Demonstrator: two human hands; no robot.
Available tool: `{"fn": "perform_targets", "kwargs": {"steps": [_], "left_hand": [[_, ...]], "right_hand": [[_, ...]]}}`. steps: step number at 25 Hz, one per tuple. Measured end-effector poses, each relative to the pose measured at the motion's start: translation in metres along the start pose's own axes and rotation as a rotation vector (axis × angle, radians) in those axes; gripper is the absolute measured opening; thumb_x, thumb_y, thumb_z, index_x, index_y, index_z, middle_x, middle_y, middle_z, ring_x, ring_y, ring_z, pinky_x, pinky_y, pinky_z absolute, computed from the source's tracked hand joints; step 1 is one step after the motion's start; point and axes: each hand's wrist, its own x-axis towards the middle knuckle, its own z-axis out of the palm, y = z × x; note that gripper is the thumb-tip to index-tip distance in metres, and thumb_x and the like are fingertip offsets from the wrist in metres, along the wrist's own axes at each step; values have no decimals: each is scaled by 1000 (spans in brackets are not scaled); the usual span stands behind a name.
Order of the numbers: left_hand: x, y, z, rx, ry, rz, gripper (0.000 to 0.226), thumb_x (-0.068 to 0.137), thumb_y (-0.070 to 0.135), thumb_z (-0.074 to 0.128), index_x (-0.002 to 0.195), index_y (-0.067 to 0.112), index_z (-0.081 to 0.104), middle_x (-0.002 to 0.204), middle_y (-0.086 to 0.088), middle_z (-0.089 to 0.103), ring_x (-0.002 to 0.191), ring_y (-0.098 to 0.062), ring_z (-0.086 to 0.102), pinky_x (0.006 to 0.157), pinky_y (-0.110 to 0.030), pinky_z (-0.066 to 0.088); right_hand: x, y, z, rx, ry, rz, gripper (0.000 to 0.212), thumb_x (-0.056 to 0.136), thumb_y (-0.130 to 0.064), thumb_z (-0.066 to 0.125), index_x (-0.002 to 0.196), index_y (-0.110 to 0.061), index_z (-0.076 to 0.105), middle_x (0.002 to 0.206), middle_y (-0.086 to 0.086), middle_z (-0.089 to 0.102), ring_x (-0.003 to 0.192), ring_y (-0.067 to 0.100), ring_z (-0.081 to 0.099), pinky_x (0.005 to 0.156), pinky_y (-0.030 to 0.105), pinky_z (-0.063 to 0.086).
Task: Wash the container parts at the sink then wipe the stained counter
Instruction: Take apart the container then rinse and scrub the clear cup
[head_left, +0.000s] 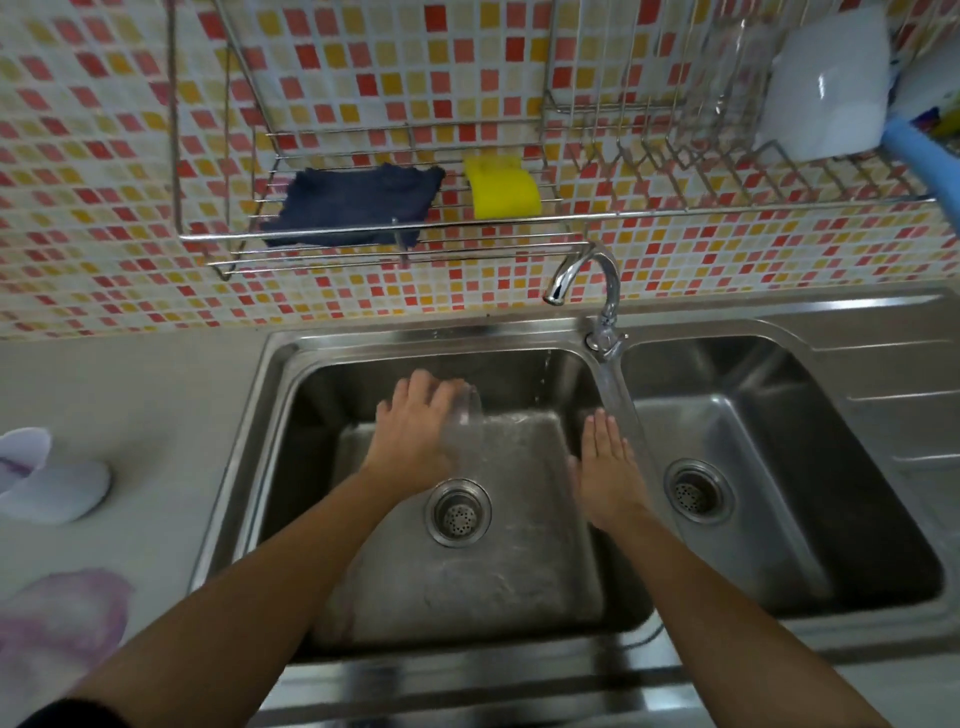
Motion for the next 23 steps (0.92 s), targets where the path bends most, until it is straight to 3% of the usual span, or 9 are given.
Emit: {"fn": "perform_targets", "kwargs": {"steps": [2,3,6,9,14,20,23], "left_hand": [[-20,-20,-14,-582,-1,-336,83,59,26,84,128,18,39,116,1,40,107,-15,44,86,-25,42],[-30,-33,-22,-772,25,-420,81,58,20,86,125,17,40,111,4,44,106,-15,48,82,-22,44],[-61,-78,-54,-1012,116,-440,71,59,12,85,116,18,43,108,8,52,107,-15,55,85,-28,51],[-82,-134,-104,-1029,234,-406,73,62,14,85,121,22,42,112,9,52,105,-10,55,82,-24,50],[-123,-267,-186,-855,399,-432,84,63,21,86,133,19,40,125,2,48,107,-12,55,74,-12,48],[-181,-418,-194,-659,467,-673,81,58,29,88,125,16,46,116,0,54,103,-21,58,87,-35,50],[-195,-452,-163,-644,354,-757,86,54,28,90,125,12,45,118,-3,53,100,-25,58,84,-35,50]], "right_hand": [[-6,-38,-4,66,45,-98,60,100,-34,19,146,-3,-5,155,15,-10,144,25,-10,112,32,-6],[-9,-61,-6,103,54,-161,60,100,-33,21,146,-3,-2,156,15,-8,144,24,-8,113,31,-7],[-17,-139,-4,187,48,-315,59,100,-31,24,147,-4,1,156,10,-6,144,21,-7,115,29,-4],[-19,-223,4,254,51,-424,59,99,-34,26,146,-2,9,157,11,3,145,21,0,117,31,2],[-16,-356,25,250,12,-533,82,82,-52,6,144,1,18,154,17,13,144,28,9,115,33,4],[-17,-431,63,145,-43,-470,75,84,-45,9,146,-1,14,156,16,9,145,24,9,116,32,6],[-21,-440,75,130,-58,-403,80,81,-47,6,146,-2,12,156,15,9,145,23,8,115,32,7]]}}
